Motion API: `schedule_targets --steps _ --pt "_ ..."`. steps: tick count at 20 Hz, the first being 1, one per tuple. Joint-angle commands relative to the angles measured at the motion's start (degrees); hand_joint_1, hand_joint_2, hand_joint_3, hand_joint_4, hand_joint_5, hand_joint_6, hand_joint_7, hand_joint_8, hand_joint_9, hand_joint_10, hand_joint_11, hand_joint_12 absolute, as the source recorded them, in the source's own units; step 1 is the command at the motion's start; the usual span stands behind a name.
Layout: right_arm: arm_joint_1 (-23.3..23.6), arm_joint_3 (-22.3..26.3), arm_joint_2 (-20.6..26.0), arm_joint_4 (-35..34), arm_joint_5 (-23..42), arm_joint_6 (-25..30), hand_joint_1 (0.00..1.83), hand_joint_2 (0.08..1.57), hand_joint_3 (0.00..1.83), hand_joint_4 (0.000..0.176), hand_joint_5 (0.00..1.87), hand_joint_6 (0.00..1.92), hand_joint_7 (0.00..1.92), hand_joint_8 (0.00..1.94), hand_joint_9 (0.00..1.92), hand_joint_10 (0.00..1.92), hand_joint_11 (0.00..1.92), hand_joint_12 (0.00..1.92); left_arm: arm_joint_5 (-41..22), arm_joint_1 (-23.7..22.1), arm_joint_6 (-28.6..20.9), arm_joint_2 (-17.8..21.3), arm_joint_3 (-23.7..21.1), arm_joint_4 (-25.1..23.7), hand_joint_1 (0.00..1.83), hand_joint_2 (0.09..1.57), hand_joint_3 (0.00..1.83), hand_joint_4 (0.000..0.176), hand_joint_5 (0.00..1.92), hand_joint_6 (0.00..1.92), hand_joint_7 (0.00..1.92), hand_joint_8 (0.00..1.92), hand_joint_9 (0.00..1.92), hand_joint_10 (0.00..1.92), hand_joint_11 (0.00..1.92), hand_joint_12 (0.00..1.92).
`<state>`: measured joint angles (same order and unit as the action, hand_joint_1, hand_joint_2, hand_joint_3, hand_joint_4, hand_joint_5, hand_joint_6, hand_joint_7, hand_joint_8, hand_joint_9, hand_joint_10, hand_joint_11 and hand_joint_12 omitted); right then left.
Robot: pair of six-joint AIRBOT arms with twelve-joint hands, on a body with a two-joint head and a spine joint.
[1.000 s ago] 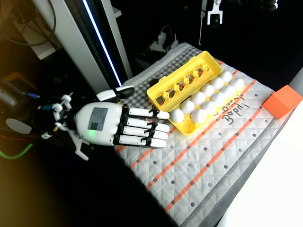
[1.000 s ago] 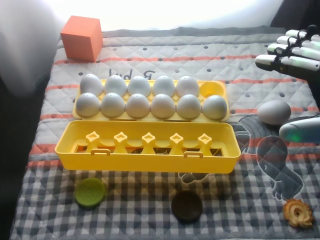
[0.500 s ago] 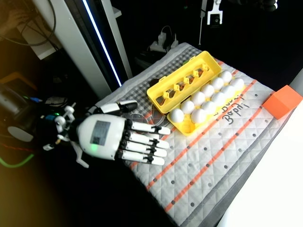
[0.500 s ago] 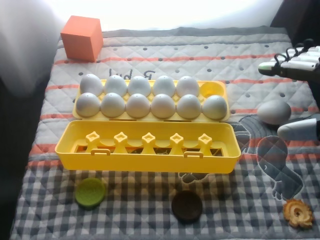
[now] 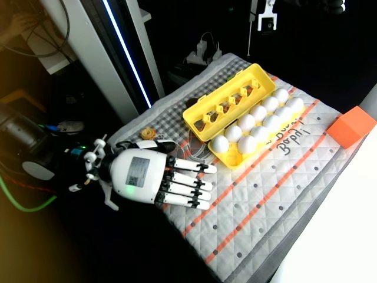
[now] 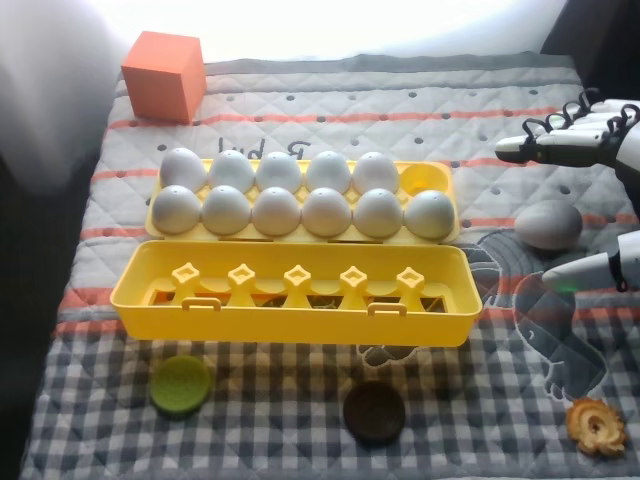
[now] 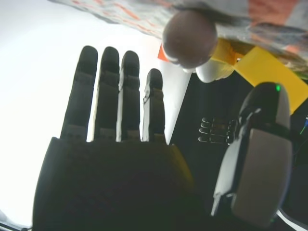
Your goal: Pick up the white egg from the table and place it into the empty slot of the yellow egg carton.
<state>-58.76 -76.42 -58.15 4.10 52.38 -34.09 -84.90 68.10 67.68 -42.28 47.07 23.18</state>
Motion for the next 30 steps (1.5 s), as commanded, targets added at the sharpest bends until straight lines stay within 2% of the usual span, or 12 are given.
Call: schedule_targets --steps 1,5,9,10,11,14,17,19,22,25,28,30 --pt "1.1 -0.4 -0.2 -1.4 6.0 0.2 0.62 0.82 0.00 0.044 0.44 0.00 0.58 0.00 0.48 0.01 0.29 0.24 -7.1 -0.4 -0.3 0.1 0.0 -0.3 0.00 0.77 0.01 0.090 0.00 0.00 0.00 0.00 0.00 0.00 0.00 0.00" --pt "2.1 -0.8 -0.4 0.0 4.3 0.2 0.63 0.88 0.00 0.017 0.59 0.00 0.68 0.00 0.56 0.00 0.20 0.50 -7.1 -0.4 -0.3 0.1 -0.1 -0.3 0.00 0.77 0.00 0.096 0.00 0.00 0.00 0.00 0.00 0.00 0.00 0.00" --pt "2.7 -1.1 -0.5 0.8 3.2 0.2 0.62 0.89 0.00 0.026 0.64 0.02 0.72 0.01 0.55 0.01 0.12 0.49 -7.1 -0.4 -0.3 0.1 -0.1 -0.3 0.00 0.77 0.01 0.103 0.00 0.00 0.00 0.00 0.00 0.00 0.00 0.00" --pt "2.7 -1.1 -0.6 0.9 3.0 0.2 0.68 0.90 0.00 0.037 0.71 0.00 0.78 0.00 0.61 0.00 0.06 0.88 -7.1 -0.4 -0.3 0.0 -0.1 -0.3 0.00 0.76 0.00 0.107 0.00 0.00 0.00 0.00 0.00 0.00 0.00 0.00" --pt "2.7 -1.2 -0.6 1.0 2.9 0.2 0.69 0.91 0.00 0.055 0.74 0.00 0.83 0.00 0.64 0.00 0.03 0.84 -7.1 -0.4 -0.3 0.0 0.0 -0.3 0.00 0.76 0.00 0.102 0.00 0.00 0.00 0.00 0.00 0.00 0.00 0.00" --pt "2.7 -1.3 -0.9 1.0 2.7 0.2 0.71 0.92 0.00 0.049 0.79 0.00 0.85 0.00 0.64 0.00 0.06 0.79 -7.3 -0.4 -0.3 0.1 0.0 -0.3 0.00 0.77 0.00 0.096 0.00 0.00 0.00 0.00 0.00 0.00 0.00 0.00" --pt "2.7 -1.7 -1.3 1.1 2.1 0.2 0.74 0.96 0.00 0.018 0.84 0.00 0.89 0.00 0.69 0.01 0.13 0.74 -7.2 -0.3 -0.3 0.1 -0.1 -0.3 0.00 0.76 0.00 0.110 0.00 0.00 0.00 0.00 0.00 0.00 0.00 0.00" --pt "2.7 -2.0 -1.6 1.2 1.6 0.2 0.74 0.97 0.00 0.027 0.84 0.00 0.88 0.00 0.71 0.00 0.20 0.86 -7.3 -0.3 -0.3 0.1 -0.1 -0.3 0.00 0.77 0.00 0.112 0.00 0.00 0.00 0.00 0.00 0.00 0.00 0.00" --pt "2.8 -2.3 -2.1 1.2 1.2 0.2 0.82 0.92 0.00 0.000 0.86 0.01 0.91 0.01 0.75 0.01 0.18 0.88 -7.3 -0.2 -0.3 0.2 -0.2 -0.3 0.00 0.78 0.01 0.103 0.00 0.00 0.00 0.00 0.00 0.00 0.00 0.00" --pt "2.8 -2.4 -2.1 1.3 1.2 0.2 0.89 0.87 0.00 0.000 0.93 0.01 0.96 0.00 0.75 0.00 0.14 0.95 -7.3 -0.2 -0.3 0.3 -0.2 -0.3 0.00 0.79 0.01 0.095 0.00 0.00 0.00 0.00 0.00 0.00 0.00 0.00" --pt "3.0 -2.4 -2.2 1.4 1.2 0.2 0.93 0.92 0.00 0.000 0.98 0.00 1.01 0.00 0.85 0.01 0.28 0.68 -7.3 -0.2 -0.3 0.2 -0.2 -0.3 0.00 0.77 0.00 0.097 0.00 0.00 0.00 0.00 0.00 0.00 0.00 0.00" --pt "3.1 -2.4 -2.2 1.4 1.2 0.2 0.92 0.97 0.00 0.000 0.99 0.00 1.03 0.00 0.92 0.00 0.38 0.83 -7.3 -0.2 -0.3 0.2 -0.2 -0.3 0.00 0.76 0.00 0.107 0.00 0.00 0.00 0.00 0.00 0.00 0.00 0.00"
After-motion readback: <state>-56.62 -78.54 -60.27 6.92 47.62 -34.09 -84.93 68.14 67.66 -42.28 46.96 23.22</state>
